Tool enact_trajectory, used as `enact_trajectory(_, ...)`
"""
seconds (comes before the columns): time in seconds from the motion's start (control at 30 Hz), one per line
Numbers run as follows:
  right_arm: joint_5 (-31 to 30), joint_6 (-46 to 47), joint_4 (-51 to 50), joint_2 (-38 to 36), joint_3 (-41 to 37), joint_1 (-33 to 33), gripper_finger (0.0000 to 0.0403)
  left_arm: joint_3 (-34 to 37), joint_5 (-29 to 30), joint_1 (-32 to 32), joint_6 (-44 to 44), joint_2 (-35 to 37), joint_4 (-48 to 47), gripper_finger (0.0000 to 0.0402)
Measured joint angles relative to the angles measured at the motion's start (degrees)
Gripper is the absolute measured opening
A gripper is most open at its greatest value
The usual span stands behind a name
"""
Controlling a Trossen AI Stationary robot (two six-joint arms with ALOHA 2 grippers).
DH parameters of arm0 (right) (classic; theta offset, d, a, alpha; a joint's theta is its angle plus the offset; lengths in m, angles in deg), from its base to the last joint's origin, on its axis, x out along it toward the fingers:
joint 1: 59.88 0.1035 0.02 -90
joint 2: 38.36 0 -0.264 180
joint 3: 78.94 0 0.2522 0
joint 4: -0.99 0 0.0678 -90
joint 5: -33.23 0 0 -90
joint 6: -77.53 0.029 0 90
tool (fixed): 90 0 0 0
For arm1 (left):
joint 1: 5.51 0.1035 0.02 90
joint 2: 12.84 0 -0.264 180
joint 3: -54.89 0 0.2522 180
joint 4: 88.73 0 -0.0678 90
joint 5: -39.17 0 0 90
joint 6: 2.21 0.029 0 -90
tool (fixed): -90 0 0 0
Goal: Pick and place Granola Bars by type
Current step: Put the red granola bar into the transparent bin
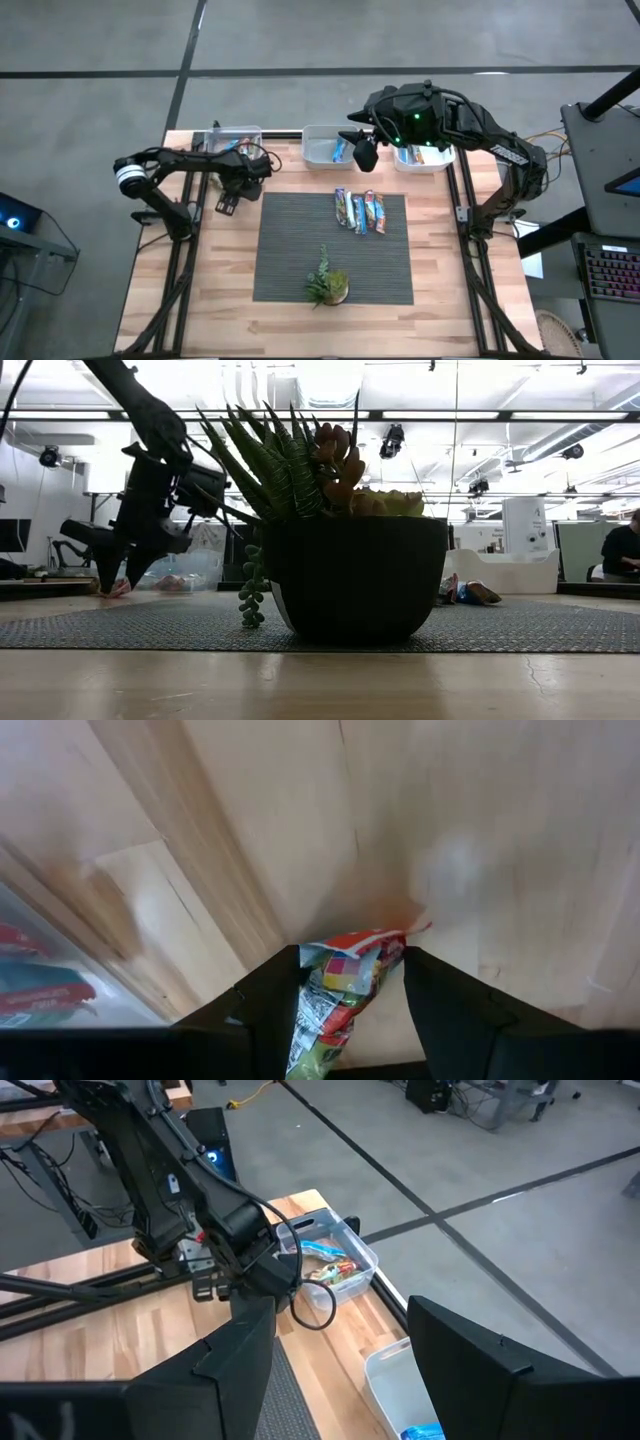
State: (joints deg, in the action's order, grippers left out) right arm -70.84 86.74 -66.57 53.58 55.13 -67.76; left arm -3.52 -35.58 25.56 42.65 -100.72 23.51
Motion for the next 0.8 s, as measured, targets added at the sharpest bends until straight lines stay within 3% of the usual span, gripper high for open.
enact_trajectory(0.17,0.02,-0.43,0.0,0.0,0.0,0.0,0.0219,0.0,0.05,0.0,0.0,-0.62,-0.04,0.0147)
enact_trajectory(0.5,0.02,-0.89,0.02,0.0,0.0,0.0,0.0219,-0.48,0.13,0.0,-1.75,-0.01,-2.88,0.0036)
enact_trajectory(0.8,0.0,-0.89,0.02,-0.02,0.0,0.0,0.0219,-7.13,1.77,0.0,-6.54,0.33,-10.03,0.0029)
